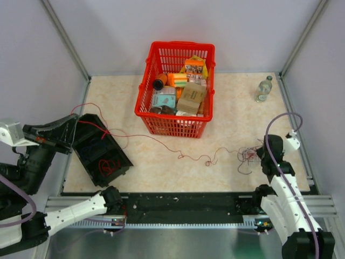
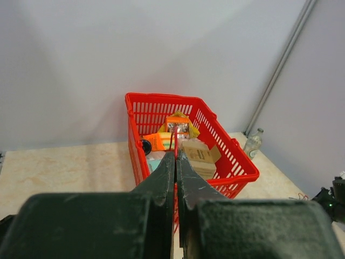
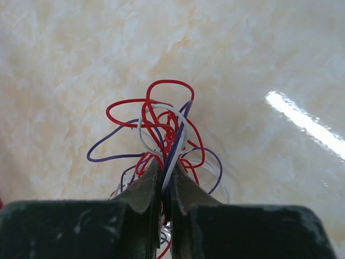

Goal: Untangle the cables

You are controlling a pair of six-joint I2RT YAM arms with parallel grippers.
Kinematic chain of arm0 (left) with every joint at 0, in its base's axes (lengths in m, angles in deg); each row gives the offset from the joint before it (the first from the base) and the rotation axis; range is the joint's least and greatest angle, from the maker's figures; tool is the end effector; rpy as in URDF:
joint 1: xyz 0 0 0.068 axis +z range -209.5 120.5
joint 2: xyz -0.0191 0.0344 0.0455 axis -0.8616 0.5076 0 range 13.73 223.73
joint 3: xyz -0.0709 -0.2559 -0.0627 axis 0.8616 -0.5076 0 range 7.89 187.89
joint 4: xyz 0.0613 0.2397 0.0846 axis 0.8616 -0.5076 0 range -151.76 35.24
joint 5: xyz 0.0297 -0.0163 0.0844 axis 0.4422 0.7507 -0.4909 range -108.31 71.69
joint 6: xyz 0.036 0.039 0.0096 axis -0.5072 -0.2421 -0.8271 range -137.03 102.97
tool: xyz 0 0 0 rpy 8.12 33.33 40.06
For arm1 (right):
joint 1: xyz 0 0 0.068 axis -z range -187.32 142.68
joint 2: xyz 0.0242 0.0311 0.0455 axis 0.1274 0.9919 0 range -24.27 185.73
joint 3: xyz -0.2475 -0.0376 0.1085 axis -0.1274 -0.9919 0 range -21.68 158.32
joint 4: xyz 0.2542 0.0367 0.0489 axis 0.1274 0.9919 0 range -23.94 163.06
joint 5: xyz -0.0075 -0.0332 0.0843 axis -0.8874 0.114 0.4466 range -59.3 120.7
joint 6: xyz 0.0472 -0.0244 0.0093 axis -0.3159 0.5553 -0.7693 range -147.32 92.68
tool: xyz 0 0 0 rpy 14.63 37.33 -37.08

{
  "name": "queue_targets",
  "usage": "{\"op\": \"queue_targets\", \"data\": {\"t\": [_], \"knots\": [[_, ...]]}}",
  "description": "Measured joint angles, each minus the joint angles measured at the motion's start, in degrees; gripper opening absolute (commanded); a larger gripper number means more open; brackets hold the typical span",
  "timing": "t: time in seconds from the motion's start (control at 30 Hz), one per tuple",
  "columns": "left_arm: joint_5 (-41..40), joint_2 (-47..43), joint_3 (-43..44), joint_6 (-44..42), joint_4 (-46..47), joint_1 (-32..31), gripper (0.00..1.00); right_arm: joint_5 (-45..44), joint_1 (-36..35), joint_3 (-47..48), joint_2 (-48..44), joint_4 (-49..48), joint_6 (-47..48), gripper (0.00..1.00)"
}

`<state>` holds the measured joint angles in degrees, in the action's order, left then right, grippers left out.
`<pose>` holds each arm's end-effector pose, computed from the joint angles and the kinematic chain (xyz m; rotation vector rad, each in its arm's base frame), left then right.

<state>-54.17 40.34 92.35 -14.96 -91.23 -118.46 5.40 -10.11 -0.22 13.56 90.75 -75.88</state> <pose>-0.0030 0.0457 0.5087 0.0693 1.2877 -0.5423 0.1441 -0.0082 0.1942 1.0602 1.9352 -0.0113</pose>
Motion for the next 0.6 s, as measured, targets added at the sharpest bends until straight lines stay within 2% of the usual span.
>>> {"op": "queue_targets", "data": {"t": [0.1, 0.3, 0.6], "knots": [[-0.35, 0.66, 0.26, -0.28, -0.07, 0.0, 0.0, 0.9, 5.62, 0.02, 1.07, -0.68, 1.31, 0.0], [-7.17, -1.01, 4.37, -2.36, 0.48, 0.0, 0.0, 2.62, 17.92, 1.6, 4.42, -2.01, 2.43, 0.0], [-7.76, -1.62, 10.27, -5.49, 1.27, 0.0, 0.0, 3.78, 25.42, 8.15, 9.9, -4.35, 5.07, 0.0]]}}
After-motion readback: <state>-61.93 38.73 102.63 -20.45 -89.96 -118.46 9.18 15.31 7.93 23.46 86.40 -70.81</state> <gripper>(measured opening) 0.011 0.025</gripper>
